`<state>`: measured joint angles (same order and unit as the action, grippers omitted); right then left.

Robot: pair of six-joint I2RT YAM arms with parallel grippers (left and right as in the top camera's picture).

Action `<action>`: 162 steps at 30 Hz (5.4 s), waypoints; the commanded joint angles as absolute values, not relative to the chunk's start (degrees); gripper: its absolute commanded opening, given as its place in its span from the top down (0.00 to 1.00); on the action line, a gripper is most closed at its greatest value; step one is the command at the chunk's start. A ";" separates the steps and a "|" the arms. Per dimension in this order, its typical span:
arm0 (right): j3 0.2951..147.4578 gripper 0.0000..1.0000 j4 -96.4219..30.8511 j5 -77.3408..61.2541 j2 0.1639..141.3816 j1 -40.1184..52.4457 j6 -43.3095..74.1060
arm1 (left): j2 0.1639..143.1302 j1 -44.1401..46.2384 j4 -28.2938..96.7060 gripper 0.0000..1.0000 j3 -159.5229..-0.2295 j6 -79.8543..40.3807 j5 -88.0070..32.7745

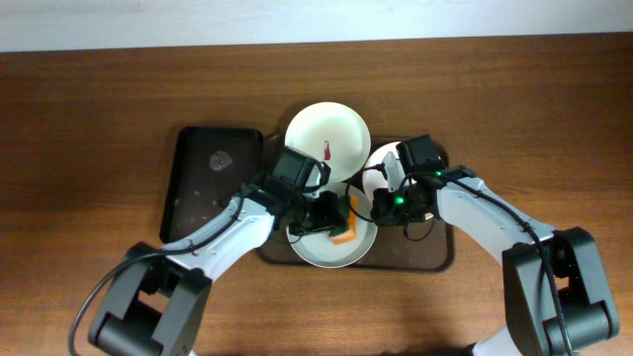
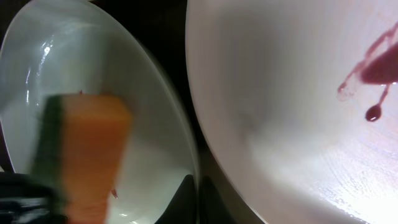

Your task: Clean dirty plates on tray and stack at the side

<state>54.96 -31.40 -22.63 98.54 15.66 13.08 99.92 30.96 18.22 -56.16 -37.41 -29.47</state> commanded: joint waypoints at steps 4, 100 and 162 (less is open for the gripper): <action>55.79 0.96 -31.24 -23.35 98.89 16.12 12.95 | 103.61 32.60 17.61 1.00 -57.06 -38.39 -30.55; 54.59 0.67 -33.85 -23.38 99.07 16.12 12.95 | 84.03 23.27 34.59 1.00 -57.80 -25.85 8.40; 58.43 0.96 -38.83 30.92 75.57 29.87 3.38 | 99.42 12.84 27.88 0.23 -57.78 -5.93 7.77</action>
<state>57.01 -39.03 19.53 76.84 25.50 4.08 99.02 13.08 27.99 -57.60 -6.42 7.62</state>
